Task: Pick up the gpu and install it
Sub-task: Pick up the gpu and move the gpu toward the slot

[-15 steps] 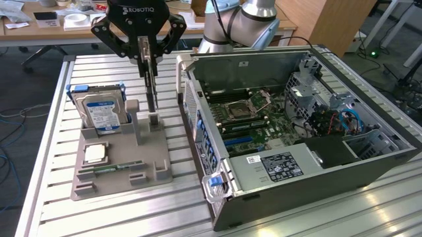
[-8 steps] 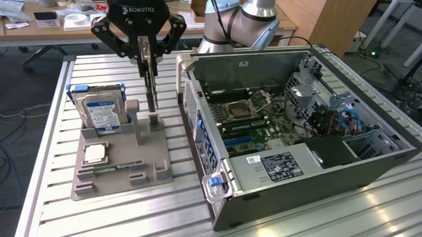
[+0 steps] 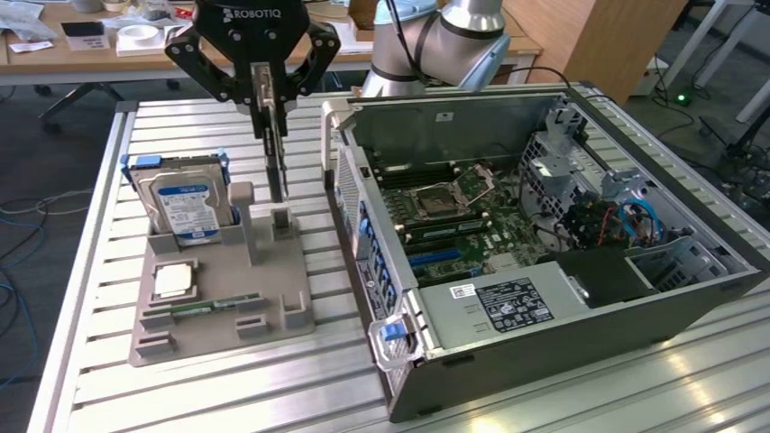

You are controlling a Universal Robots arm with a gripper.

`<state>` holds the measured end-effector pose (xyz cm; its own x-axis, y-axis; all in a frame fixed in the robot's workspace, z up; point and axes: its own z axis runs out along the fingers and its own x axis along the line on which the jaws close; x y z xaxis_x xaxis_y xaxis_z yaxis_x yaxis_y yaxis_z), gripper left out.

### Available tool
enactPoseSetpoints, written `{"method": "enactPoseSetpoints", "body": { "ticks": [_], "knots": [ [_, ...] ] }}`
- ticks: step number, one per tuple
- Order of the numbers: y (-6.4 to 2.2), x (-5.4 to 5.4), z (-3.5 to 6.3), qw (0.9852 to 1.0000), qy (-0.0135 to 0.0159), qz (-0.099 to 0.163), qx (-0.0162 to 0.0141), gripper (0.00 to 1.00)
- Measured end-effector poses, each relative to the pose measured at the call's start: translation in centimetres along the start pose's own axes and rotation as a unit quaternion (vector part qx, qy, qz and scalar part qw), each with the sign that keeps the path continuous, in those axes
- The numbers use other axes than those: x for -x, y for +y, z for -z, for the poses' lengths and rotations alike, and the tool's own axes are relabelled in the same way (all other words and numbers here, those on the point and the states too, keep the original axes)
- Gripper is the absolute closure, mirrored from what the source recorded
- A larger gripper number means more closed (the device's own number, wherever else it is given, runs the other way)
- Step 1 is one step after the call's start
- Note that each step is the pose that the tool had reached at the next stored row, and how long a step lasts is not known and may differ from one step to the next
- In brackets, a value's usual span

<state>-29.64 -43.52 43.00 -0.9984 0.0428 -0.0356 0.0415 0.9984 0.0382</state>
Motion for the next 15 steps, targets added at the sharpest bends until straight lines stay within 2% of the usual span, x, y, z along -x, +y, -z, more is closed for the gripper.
{"method": "enactPoseSetpoints", "body": {
  "ticks": [9, 15],
  "knots": [
    [0.0, 0.05, 0.02, 1.0, 0.0001, 0.0, -0.0001, 0.74],
    [0.03, 0.71, -0.01, 1.0, 0.0, 0.0, 0.0004, 0.74]
  ]
}}
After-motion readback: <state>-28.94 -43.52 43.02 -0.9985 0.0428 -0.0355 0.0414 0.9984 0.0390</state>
